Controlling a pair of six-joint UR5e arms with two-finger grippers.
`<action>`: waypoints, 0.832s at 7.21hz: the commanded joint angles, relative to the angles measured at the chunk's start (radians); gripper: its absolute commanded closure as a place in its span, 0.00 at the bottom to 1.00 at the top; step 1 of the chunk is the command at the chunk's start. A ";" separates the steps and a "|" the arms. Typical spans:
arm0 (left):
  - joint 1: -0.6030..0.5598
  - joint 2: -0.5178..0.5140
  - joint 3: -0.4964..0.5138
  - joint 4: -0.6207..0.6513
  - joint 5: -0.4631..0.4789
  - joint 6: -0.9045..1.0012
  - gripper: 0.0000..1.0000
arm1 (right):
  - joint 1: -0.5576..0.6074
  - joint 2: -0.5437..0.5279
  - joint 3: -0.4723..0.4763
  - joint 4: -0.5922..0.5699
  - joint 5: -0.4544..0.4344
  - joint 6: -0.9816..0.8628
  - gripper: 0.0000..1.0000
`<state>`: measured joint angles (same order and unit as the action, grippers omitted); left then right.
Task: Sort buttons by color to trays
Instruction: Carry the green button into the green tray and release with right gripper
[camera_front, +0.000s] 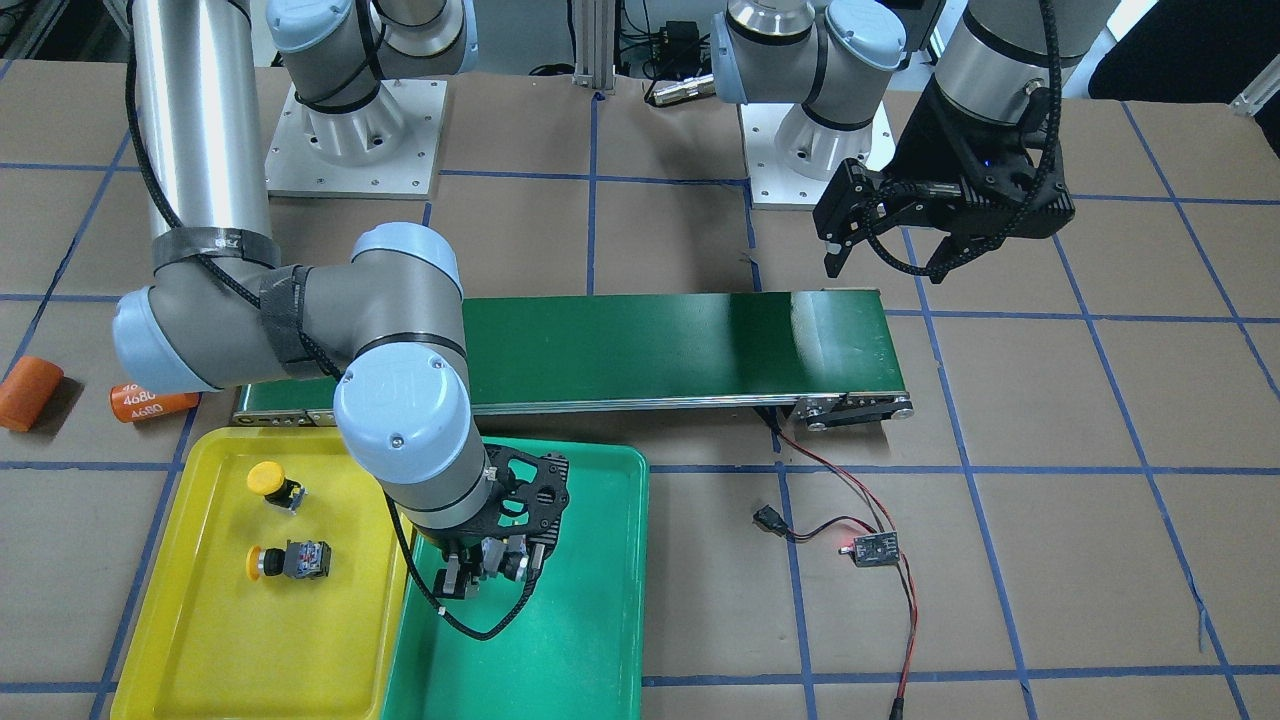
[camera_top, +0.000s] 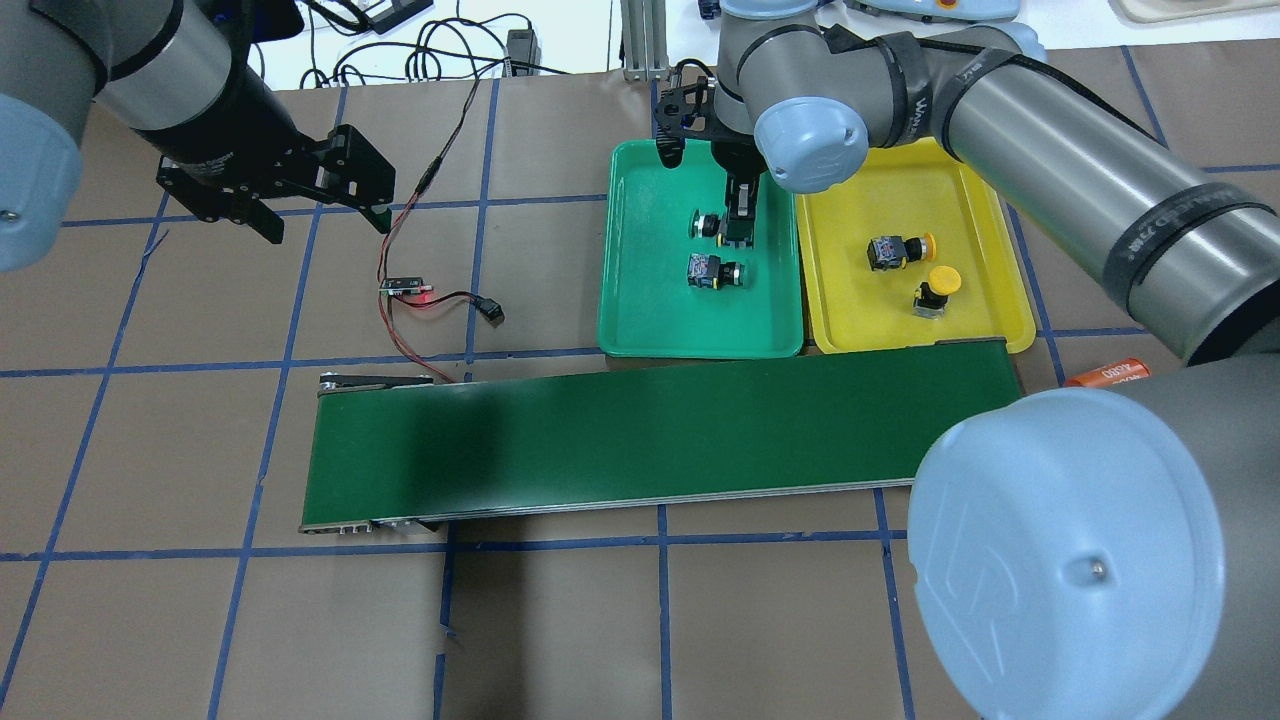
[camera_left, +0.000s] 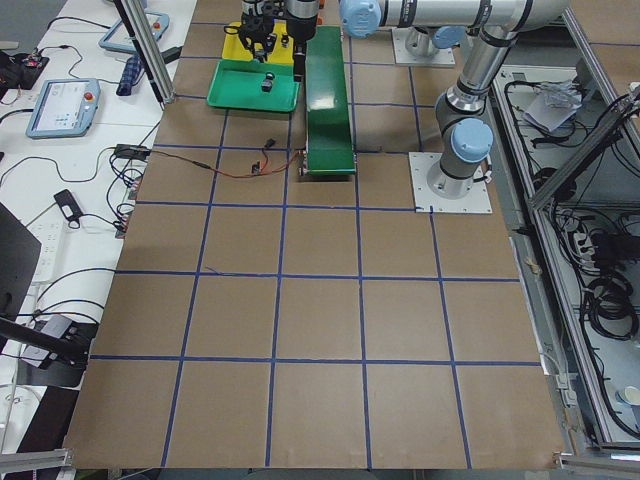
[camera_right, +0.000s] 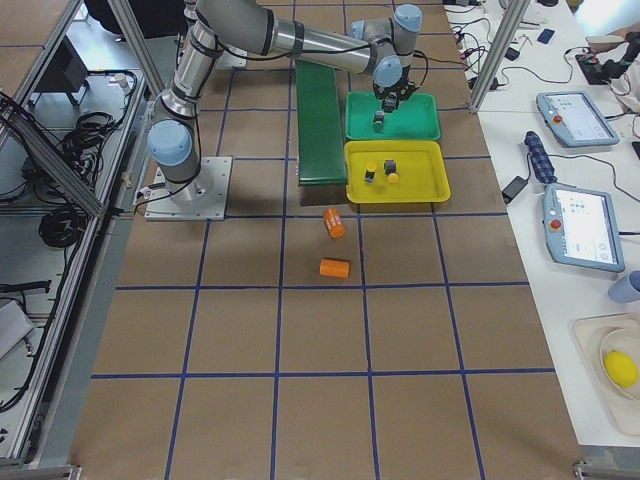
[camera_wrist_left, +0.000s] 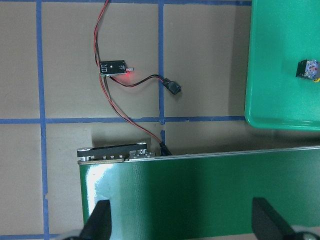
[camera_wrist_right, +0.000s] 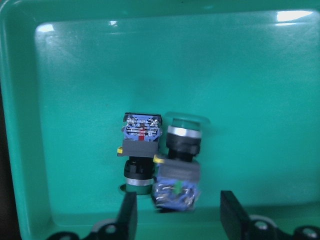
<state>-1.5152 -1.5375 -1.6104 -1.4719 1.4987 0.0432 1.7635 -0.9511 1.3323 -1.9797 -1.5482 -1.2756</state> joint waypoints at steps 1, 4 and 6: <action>0.001 -0.006 0.003 0.002 0.000 0.001 0.00 | 0.002 0.015 -0.001 -0.008 0.005 -0.004 0.00; 0.001 -0.009 0.010 0.002 0.000 0.001 0.00 | -0.007 -0.101 0.008 0.097 0.002 0.005 0.00; 0.003 -0.009 0.009 0.002 0.000 0.001 0.00 | -0.035 -0.237 0.008 0.180 0.002 0.117 0.00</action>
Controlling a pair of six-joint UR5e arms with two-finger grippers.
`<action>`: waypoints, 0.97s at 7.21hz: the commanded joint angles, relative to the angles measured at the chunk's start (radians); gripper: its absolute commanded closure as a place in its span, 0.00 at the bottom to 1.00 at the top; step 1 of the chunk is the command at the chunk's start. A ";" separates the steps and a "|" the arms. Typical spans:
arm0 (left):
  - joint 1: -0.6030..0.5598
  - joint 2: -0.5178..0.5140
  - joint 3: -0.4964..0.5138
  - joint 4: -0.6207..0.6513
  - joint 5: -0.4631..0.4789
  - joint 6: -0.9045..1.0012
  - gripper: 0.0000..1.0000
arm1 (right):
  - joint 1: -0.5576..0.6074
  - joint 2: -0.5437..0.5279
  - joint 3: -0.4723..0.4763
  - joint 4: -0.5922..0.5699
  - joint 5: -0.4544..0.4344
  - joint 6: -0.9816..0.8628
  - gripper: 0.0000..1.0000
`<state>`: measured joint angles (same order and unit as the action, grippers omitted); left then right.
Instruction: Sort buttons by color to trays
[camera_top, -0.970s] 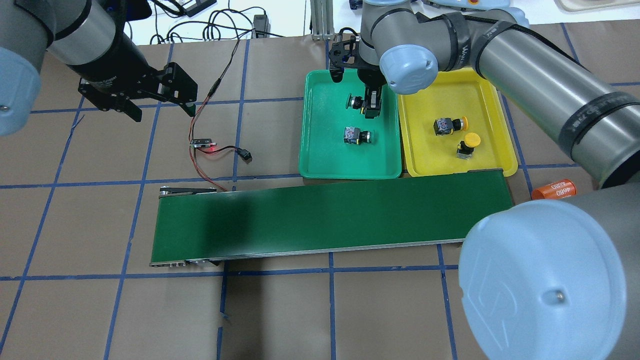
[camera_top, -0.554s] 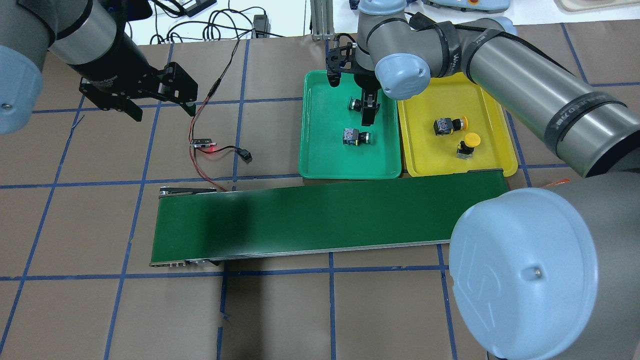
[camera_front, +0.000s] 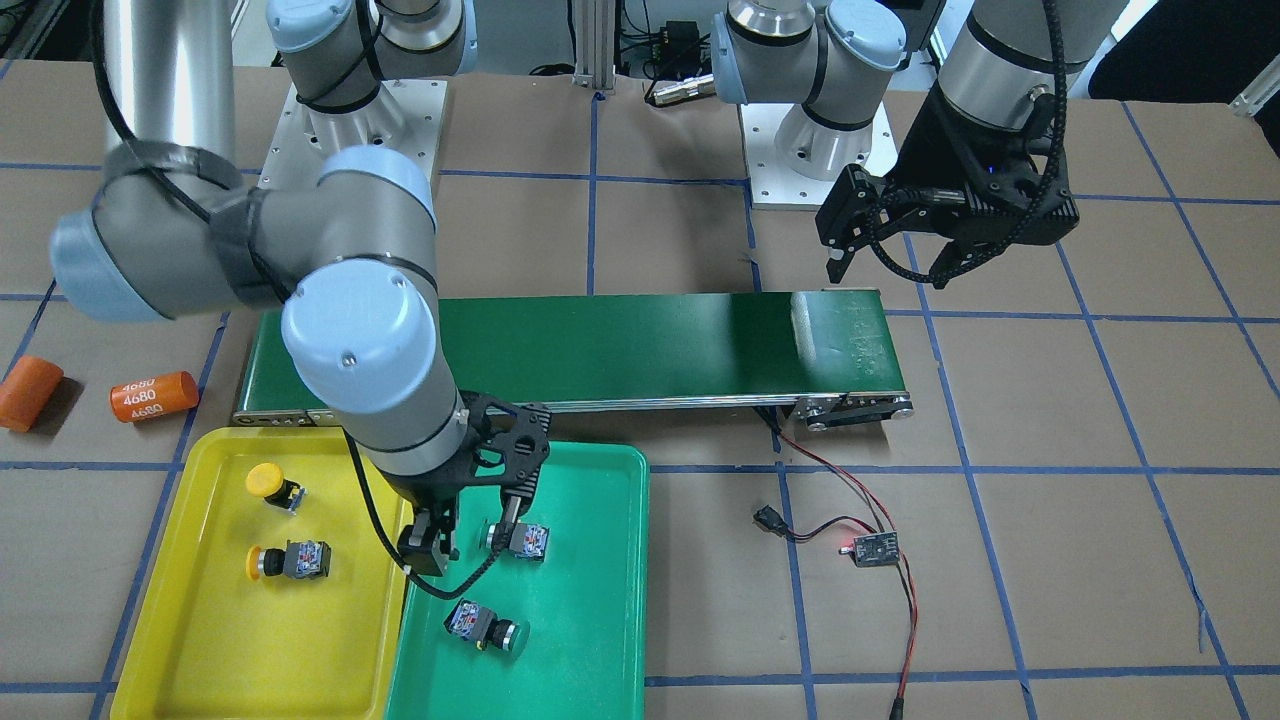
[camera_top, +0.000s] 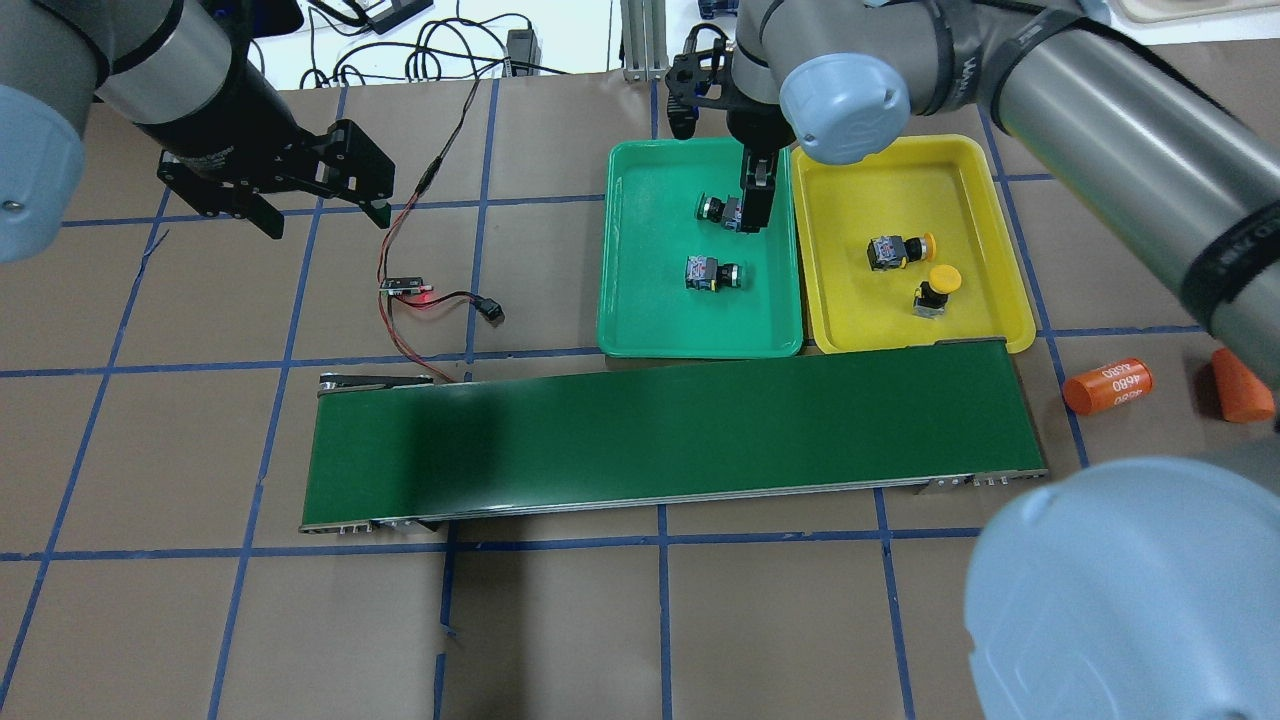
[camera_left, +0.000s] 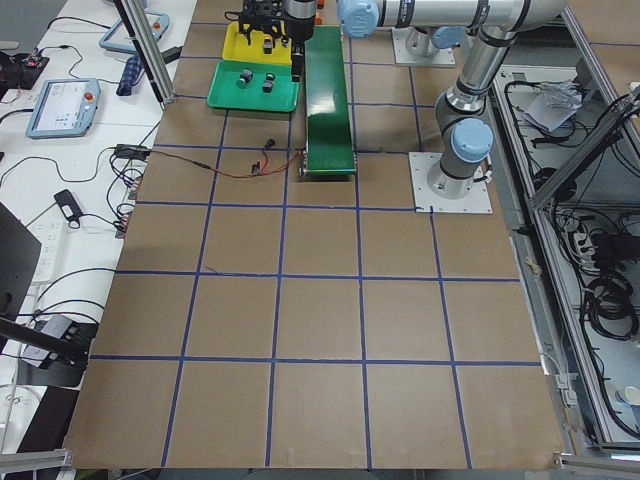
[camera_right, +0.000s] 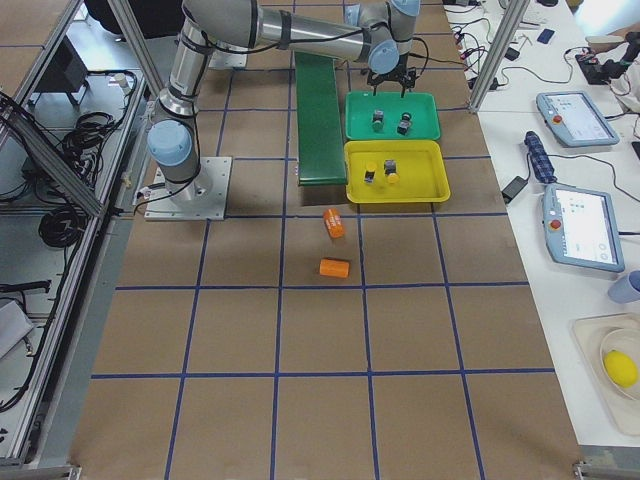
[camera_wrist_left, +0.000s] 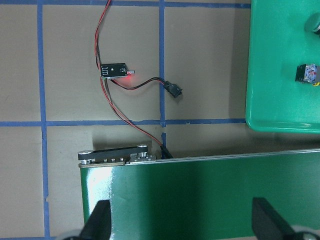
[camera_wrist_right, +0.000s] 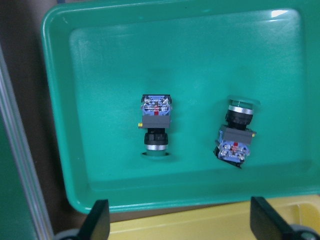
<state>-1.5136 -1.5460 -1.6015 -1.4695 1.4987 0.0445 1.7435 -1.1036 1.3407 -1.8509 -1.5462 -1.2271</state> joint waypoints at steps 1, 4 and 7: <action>0.000 0.000 0.000 0.000 0.000 0.000 0.00 | -0.025 -0.163 0.000 0.085 -0.003 0.212 0.00; 0.001 0.001 -0.002 0.000 0.002 0.000 0.00 | -0.093 -0.287 0.003 0.281 -0.002 0.567 0.00; 0.001 0.001 -0.005 0.000 0.002 0.001 0.00 | -0.183 -0.291 0.018 0.352 -0.017 0.815 0.00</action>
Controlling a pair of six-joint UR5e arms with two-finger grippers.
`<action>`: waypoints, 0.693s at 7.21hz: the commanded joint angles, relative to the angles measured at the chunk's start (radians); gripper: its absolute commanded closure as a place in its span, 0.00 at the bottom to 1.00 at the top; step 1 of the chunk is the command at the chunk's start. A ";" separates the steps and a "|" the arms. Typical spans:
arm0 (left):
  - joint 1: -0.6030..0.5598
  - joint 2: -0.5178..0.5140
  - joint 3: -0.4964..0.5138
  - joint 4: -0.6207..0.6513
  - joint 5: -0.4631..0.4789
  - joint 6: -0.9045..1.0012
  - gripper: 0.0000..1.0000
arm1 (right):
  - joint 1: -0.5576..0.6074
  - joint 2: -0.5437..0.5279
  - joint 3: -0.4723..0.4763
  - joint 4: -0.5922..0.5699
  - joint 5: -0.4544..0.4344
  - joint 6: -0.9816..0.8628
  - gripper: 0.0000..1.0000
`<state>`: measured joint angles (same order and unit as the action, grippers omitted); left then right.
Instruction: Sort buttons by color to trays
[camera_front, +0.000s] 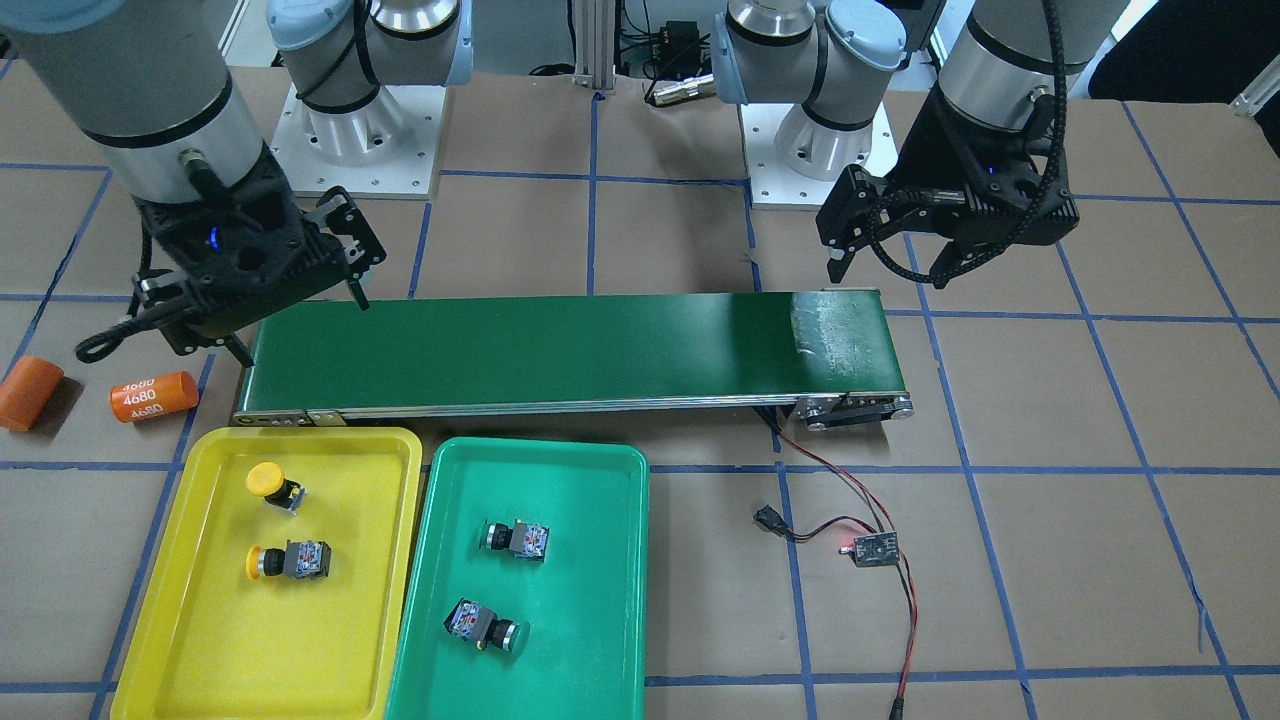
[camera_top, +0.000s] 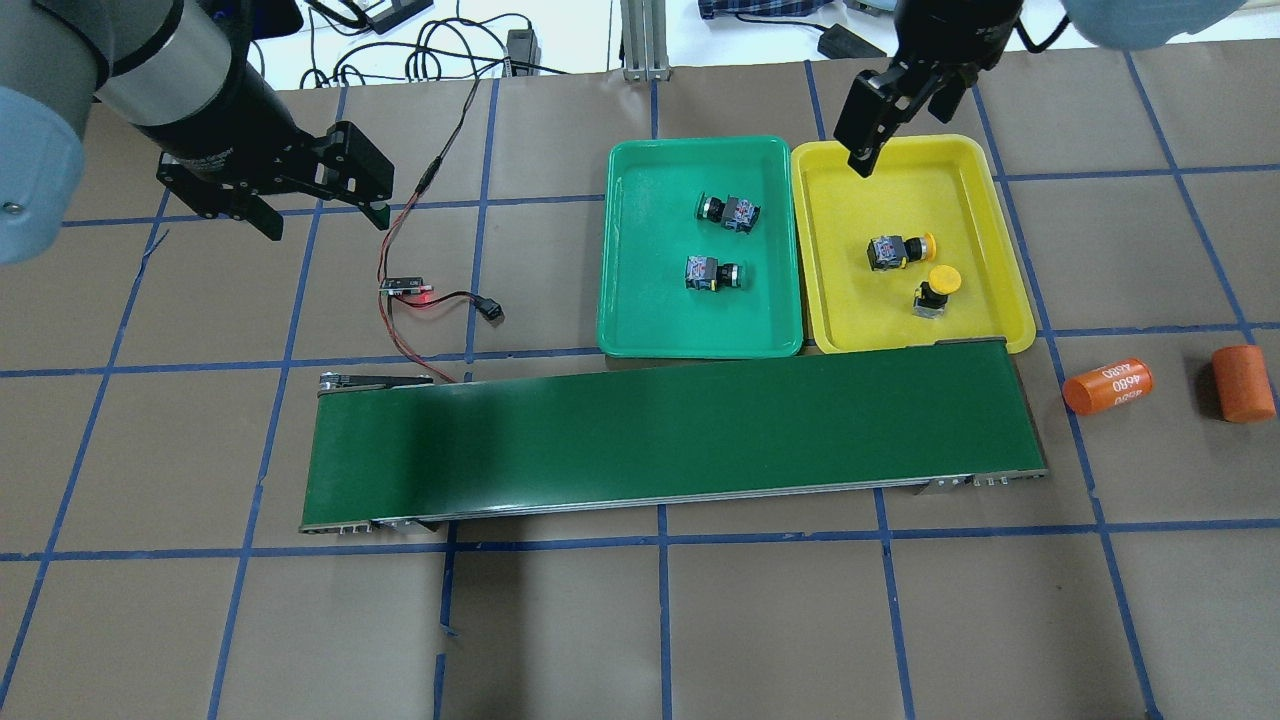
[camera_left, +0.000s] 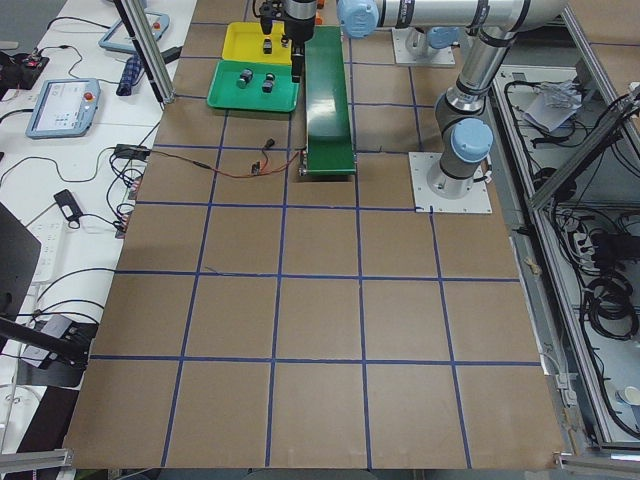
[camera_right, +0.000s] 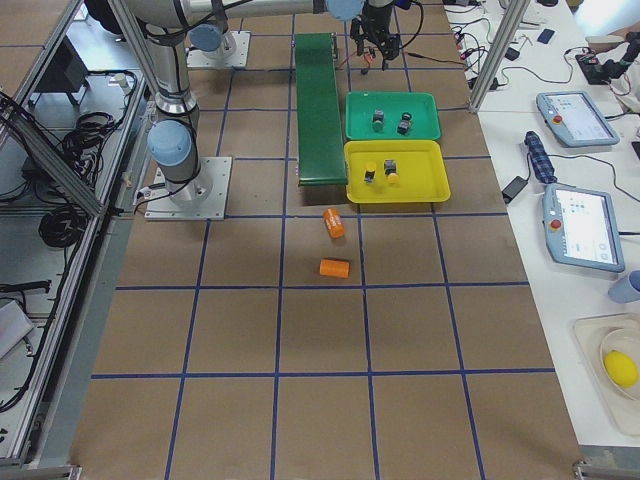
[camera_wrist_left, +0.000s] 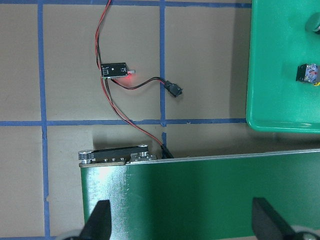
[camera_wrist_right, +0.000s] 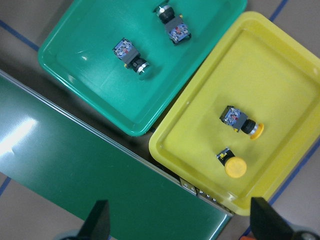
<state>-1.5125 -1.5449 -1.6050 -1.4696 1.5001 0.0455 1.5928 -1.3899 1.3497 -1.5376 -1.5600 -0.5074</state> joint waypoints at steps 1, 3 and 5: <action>0.000 0.000 -0.001 0.000 0.000 0.001 0.00 | -0.033 -0.018 0.050 0.024 -0.005 0.124 0.00; 0.000 0.000 0.000 0.000 0.000 0.001 0.00 | -0.034 -0.052 0.132 -0.096 -0.037 0.126 0.00; 0.000 0.000 0.000 0.000 0.000 0.001 0.00 | -0.036 -0.066 0.146 -0.081 -0.026 0.203 0.00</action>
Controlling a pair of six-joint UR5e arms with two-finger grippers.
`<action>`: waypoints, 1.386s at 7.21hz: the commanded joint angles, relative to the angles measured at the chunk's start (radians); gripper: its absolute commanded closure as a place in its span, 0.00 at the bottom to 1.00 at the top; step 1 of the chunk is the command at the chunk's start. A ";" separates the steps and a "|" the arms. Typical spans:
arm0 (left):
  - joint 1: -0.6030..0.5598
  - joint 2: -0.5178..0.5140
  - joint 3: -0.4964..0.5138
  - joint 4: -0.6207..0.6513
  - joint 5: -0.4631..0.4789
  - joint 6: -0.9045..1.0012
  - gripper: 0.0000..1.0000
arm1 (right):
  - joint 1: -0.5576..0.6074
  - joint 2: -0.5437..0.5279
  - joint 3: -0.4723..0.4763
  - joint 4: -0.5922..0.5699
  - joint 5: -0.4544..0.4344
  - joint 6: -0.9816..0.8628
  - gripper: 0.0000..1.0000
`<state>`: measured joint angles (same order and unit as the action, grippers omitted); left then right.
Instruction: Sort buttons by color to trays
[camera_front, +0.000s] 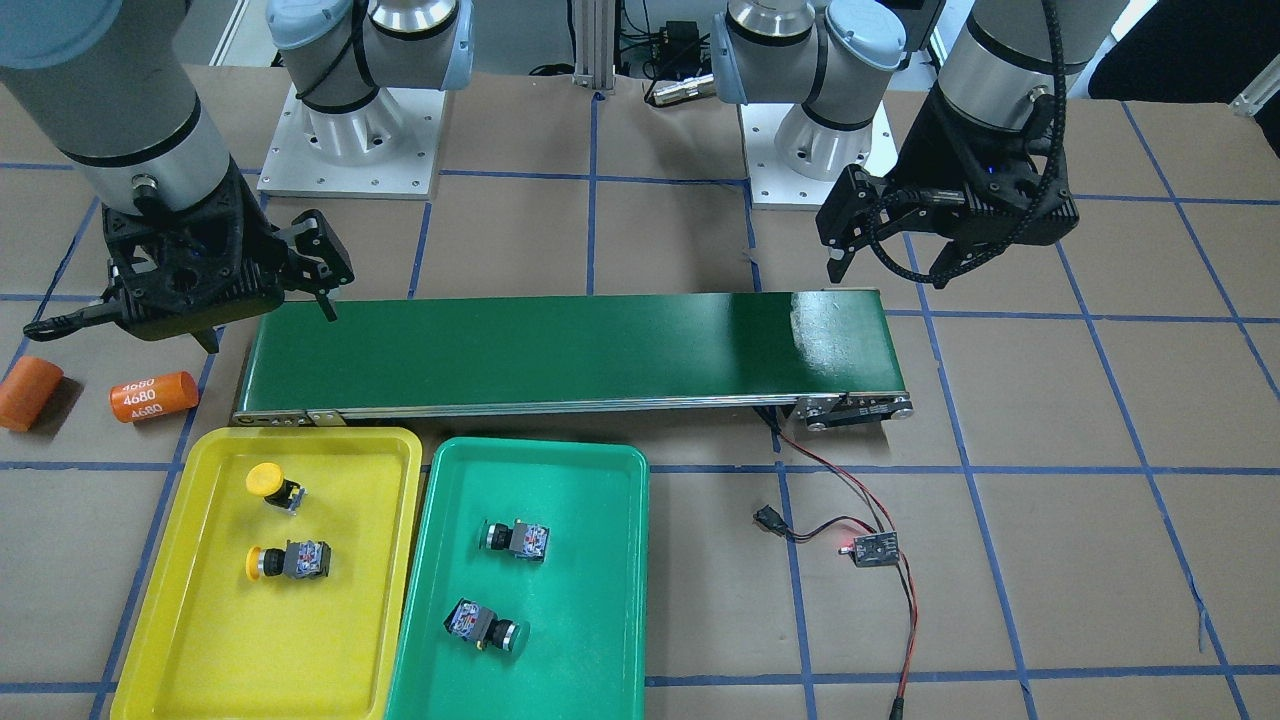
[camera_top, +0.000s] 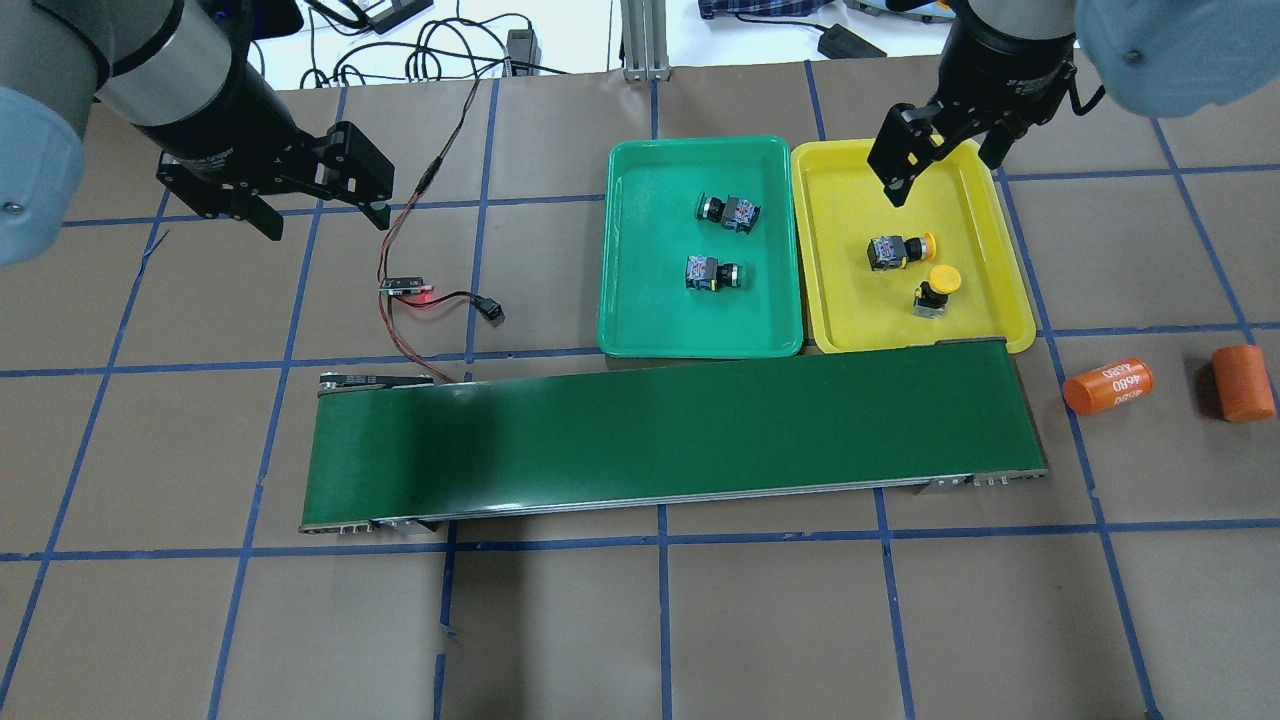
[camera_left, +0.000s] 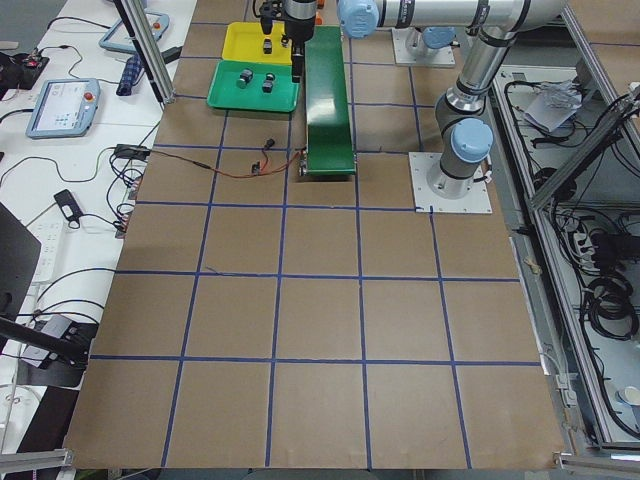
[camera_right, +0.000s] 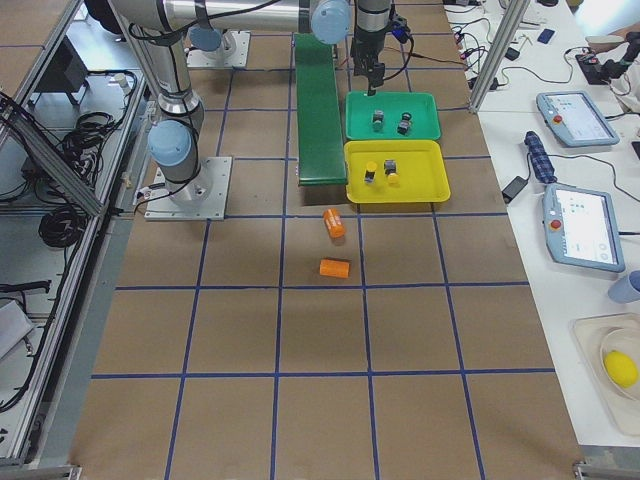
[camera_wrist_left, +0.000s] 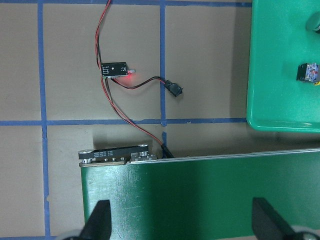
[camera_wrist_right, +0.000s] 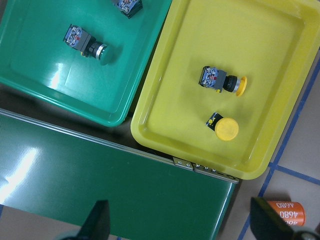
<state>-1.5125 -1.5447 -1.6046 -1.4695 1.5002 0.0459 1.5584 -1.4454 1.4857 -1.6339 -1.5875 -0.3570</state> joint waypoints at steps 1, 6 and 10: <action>0.000 0.000 0.000 0.000 0.000 -0.001 0.00 | 0.000 -0.018 0.010 0.034 0.001 0.093 0.00; 0.000 0.000 0.000 0.000 0.000 0.000 0.00 | 0.003 -0.016 0.008 0.048 0.069 0.211 0.00; 0.000 0.000 -0.001 0.000 0.000 0.000 0.00 | 0.002 -0.017 0.005 0.046 0.027 0.211 0.00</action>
<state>-1.5125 -1.5447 -1.6050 -1.4696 1.5002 0.0460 1.5606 -1.4619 1.4932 -1.5859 -1.5474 -0.1460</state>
